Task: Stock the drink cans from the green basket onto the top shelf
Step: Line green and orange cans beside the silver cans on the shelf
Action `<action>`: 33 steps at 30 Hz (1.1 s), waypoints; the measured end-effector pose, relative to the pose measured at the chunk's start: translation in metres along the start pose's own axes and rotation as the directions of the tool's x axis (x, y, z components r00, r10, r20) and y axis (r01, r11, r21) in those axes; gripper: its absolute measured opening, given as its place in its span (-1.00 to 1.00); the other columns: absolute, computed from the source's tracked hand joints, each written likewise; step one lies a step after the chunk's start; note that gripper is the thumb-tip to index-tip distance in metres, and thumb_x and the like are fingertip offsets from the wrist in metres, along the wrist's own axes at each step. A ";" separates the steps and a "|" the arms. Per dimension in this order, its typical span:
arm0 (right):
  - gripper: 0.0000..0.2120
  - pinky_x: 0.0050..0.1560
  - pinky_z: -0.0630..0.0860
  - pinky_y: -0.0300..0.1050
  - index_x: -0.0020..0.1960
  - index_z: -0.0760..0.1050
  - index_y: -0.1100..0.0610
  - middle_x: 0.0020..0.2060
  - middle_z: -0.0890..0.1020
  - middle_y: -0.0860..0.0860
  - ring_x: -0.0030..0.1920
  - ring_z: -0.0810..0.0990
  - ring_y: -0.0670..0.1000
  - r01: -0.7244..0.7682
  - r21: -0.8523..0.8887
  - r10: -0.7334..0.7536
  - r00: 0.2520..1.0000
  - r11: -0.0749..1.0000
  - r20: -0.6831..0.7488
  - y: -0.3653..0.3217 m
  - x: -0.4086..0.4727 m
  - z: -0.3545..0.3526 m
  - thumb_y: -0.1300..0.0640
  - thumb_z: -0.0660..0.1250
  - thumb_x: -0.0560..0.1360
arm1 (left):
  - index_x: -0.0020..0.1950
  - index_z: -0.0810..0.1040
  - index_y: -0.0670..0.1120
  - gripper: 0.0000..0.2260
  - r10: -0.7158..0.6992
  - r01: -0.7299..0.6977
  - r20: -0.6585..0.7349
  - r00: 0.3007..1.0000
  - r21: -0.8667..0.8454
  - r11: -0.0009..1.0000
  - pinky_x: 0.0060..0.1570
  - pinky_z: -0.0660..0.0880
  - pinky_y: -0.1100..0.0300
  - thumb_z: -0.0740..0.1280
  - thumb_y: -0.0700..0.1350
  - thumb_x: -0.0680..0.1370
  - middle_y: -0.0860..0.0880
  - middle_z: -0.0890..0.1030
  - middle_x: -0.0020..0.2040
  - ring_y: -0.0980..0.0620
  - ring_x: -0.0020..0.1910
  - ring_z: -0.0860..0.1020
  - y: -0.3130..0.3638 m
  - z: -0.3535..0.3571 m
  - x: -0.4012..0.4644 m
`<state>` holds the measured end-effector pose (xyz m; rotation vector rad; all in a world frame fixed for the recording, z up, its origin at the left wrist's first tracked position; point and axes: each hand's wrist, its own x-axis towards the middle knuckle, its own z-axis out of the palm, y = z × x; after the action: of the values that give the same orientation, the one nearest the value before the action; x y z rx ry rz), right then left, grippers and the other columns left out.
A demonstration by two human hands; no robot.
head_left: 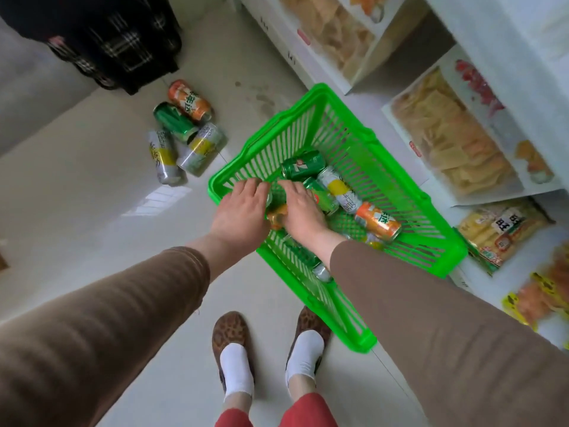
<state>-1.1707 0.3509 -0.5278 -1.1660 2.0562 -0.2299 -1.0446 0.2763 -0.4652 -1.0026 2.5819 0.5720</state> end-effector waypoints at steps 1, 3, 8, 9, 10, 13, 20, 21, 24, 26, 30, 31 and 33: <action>-0.33 0.36 0.38 0.07 0.51 0.26 0.06 0.39 0.40 0.10 0.38 0.37 0.17 0.012 -0.021 -0.012 1.000 1.000 0.015 0.002 0.011 0.009 0.24 0.46 0.48 | 0.47 0.27 -0.12 -0.41 0.003 -0.003 0.001 1.000 0.011 1.000 0.25 0.38 -0.01 0.35 -0.04 0.48 -0.12 0.37 0.37 -0.15 0.35 0.33 -0.003 0.007 0.006; -0.35 0.31 0.40 0.09 0.48 0.27 0.01 0.39 0.37 0.07 0.39 0.36 0.16 0.023 -0.052 -0.021 0.999 0.998 0.050 0.005 0.032 0.026 0.25 0.45 0.49 | 0.46 0.28 -0.11 -0.42 -0.006 0.006 -0.002 1.000 0.026 1.000 0.18 0.41 0.00 0.35 -0.04 0.47 -0.11 0.39 0.35 -0.14 0.33 0.36 -0.010 0.019 0.015; -0.32 0.46 0.32 0.04 0.53 0.22 0.12 0.41 0.36 0.09 0.48 0.31 0.14 0.064 -0.147 -0.051 0.995 0.987 0.086 -0.002 0.068 0.065 0.26 0.43 0.50 | 0.40 0.33 -0.08 -0.45 -0.006 0.012 -0.054 0.999 0.108 0.994 0.07 0.41 0.00 0.37 -0.01 0.45 -0.08 0.48 0.23 -0.13 0.19 0.47 -0.025 0.037 0.024; -0.35 0.48 0.29 0.02 0.55 0.19 0.17 0.43 0.36 0.12 0.47 0.32 0.15 0.081 -0.189 -0.069 0.995 0.979 0.068 -0.003 0.070 0.070 0.26 0.38 0.54 | 0.40 0.34 -0.09 -0.46 0.003 0.006 -0.070 0.998 0.119 0.993 0.07 0.41 0.00 0.37 -0.02 0.44 -0.08 0.49 0.21 -0.14 0.17 0.48 -0.026 0.039 0.024; -0.42 0.47 0.27 0.03 0.54 0.21 0.22 0.44 0.37 0.16 0.46 0.33 0.17 0.098 -0.218 -0.089 0.995 0.971 0.052 -0.003 0.073 0.074 0.28 0.30 0.58 | 0.40 0.34 -0.09 -0.46 0.008 0.002 -0.081 0.997 0.125 0.992 0.07 0.41 0.00 0.36 -0.03 0.44 -0.09 0.50 0.20 -0.14 0.16 0.48 -0.027 0.040 0.024; -0.59 0.31 0.42 0.10 0.41 0.35 0.19 0.34 0.47 0.19 0.36 0.45 0.22 0.036 -0.147 -0.039 0.999 0.989 -0.021 -0.002 0.065 0.067 0.29 0.30 0.58 | 0.43 0.32 -0.10 -0.45 0.010 -0.003 -0.075 0.997 0.094 0.996 0.14 0.38 -0.01 0.34 -0.05 0.45 -0.10 0.50 0.22 -0.15 0.19 0.47 -0.027 0.037 0.021; -0.37 0.05 0.46 -0.07 0.33 0.39 -0.02 0.19 0.57 -0.04 0.10 0.54 0.03 -0.180 0.398 0.250 0.959 0.899 -0.131 -0.025 -0.019 -0.055 0.01 0.59 0.35 | 0.51 0.17 -0.09 -0.25 -0.074 0.077 0.047 0.996 -0.074 0.994 0.21 0.42 -0.03 0.45 -0.01 0.41 -0.11 0.40 0.33 -0.15 0.29 0.38 0.000 -0.047 -0.014; -0.38 0.06 0.47 -0.08 0.31 0.40 -0.04 0.17 0.58 -0.06 0.11 0.55 0.02 -0.172 0.431 0.255 0.956 0.886 -0.143 -0.032 -0.035 -0.082 -0.01 0.60 0.34 | 0.51 0.16 -0.10 -0.23 -0.078 0.081 0.040 0.996 -0.092 0.992 0.20 0.42 -0.04 0.46 -0.01 0.40 -0.11 0.40 0.32 -0.16 0.29 0.38 0.008 -0.069 -0.021; -0.42 0.08 0.49 -0.06 0.23 0.42 -0.09 0.13 0.61 -0.10 0.11 0.57 0.01 -0.128 0.484 0.262 0.939 0.866 -0.221 -0.063 -0.085 -0.165 -0.08 0.59 0.30 | 0.51 0.18 -0.11 -0.22 -0.064 0.061 -0.015 0.998 -0.158 0.986 0.15 0.45 -0.08 0.47 -0.04 0.38 -0.13 0.41 0.29 -0.18 0.27 0.39 0.034 -0.146 -0.046; -0.45 0.07 0.49 -0.07 0.19 0.43 -0.11 0.06 0.61 -0.14 0.07 0.57 -0.07 -0.071 0.534 0.269 0.914 0.842 -0.304 -0.090 -0.119 -0.225 -0.10 0.58 0.28 | 0.51 0.18 -0.12 -0.21 -0.041 0.027 -0.069 0.997 -0.184 0.983 0.13 0.46 -0.09 0.48 -0.03 0.37 -0.14 0.41 0.28 -0.19 0.26 0.40 0.053 -0.204 -0.066; -0.51 0.11 0.51 -0.17 0.27 0.47 -0.05 0.08 0.61 -0.16 0.01 0.56 -0.20 0.120 0.745 0.290 0.872 0.656 -0.395 -0.149 -0.190 -0.341 0.11 0.53 0.39 | 0.54 0.12 -0.07 -0.11 0.000 -0.030 -0.176 0.984 -0.168 0.985 0.18 0.45 -0.07 0.53 0.00 0.34 -0.11 0.38 0.33 -0.16 0.30 0.38 0.088 -0.323 -0.104; -0.55 0.11 0.54 -0.11 0.27 0.47 -0.03 0.12 0.61 -0.07 0.02 0.58 -0.12 0.162 0.806 0.308 0.867 0.569 -0.391 -0.164 -0.209 -0.367 0.16 0.50 0.43 | 0.54 0.12 -0.07 -0.10 0.009 -0.044 -0.211 0.977 -0.160 0.986 0.16 0.46 -0.08 0.54 0.01 0.33 -0.10 0.39 0.32 -0.16 0.29 0.39 0.096 -0.352 -0.113; -0.68 -0.01 0.61 -0.02 0.18 0.44 0.02 0.11 0.59 0.06 -0.02 0.61 -0.01 0.226 0.915 0.323 0.885 0.334 -0.336 -0.192 -0.247 -0.414 0.24 0.44 0.50 | 0.50 0.17 -0.09 -0.14 0.028 -0.072 -0.293 0.956 -0.138 0.988 0.11 0.49 -0.10 0.53 0.03 0.31 -0.11 0.41 0.27 -0.16 0.25 0.41 0.110 -0.408 -0.132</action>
<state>-1.2503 0.3571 -0.0154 -0.2410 1.7444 -1.6190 -1.0858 0.2344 -0.0266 -1.1477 2.8637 0.6831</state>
